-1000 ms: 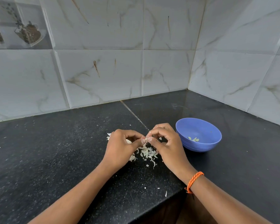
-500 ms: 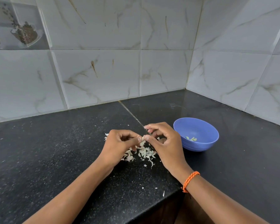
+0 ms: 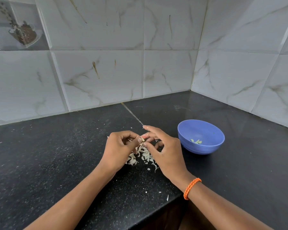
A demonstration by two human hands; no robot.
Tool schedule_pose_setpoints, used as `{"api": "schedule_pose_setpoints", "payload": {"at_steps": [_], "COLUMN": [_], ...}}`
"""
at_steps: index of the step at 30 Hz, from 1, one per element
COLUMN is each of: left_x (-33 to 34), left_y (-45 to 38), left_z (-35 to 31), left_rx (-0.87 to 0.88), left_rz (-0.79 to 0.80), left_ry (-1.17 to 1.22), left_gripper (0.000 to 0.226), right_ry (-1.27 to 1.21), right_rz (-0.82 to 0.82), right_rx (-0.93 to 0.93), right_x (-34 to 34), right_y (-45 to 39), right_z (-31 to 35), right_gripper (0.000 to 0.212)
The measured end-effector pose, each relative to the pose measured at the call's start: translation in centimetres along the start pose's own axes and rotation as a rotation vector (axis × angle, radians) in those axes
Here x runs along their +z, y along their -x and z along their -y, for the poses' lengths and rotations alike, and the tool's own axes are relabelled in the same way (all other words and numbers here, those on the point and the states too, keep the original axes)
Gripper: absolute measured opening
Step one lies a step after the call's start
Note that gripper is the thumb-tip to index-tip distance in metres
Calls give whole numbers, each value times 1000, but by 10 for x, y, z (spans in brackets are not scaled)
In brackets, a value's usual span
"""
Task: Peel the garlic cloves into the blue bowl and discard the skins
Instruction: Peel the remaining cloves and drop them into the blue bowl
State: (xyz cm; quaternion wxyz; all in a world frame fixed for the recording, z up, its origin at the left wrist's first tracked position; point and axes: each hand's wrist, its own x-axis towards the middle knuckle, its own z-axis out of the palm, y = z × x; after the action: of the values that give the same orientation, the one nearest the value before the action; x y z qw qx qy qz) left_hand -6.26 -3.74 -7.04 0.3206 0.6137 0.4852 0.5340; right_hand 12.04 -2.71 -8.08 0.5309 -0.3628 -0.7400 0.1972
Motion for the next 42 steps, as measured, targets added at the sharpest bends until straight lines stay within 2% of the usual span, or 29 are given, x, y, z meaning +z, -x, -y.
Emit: {"api": "schedule_pose_setpoints", "payload": {"at_steps": [4, 13, 23, 26, 31, 35, 38, 42], "left_x": [3, 5, 6, 4, 3, 3, 3, 4], "left_y": [2, 1, 1, 2, 4, 2, 3, 5], "left_z": [-3, -6, -1, -3, -8, -6, -6, -11], "left_rx": [-12, 26, 92, 52, 2, 73, 35, -56], "left_rz": [12, 4, -34, -46, -74, -85, -67, -11], "left_ry": [9, -13, -181, -220, -202, -192, -142, 0], "left_gripper": [16, 17, 12, 11, 26, 13, 21, 5], "right_ry": [-103, -143, -196, -228, -258, -285, -297, -307], "right_rz": [-27, -46, -51, -77, -88, -77, -80, -90], "right_rx": [50, 115, 151, 155, 183, 186, 198, 215], "right_x": [-2, -7, -9, -10, -12, -10, -8, -6], "right_y": [-2, -4, -6, -7, -8, -7, -7, -6], "right_z": [5, 8, 10, 8, 7, 7, 7, 6], "right_gripper": [48, 40, 38, 36, 35, 35, 36, 39]}}
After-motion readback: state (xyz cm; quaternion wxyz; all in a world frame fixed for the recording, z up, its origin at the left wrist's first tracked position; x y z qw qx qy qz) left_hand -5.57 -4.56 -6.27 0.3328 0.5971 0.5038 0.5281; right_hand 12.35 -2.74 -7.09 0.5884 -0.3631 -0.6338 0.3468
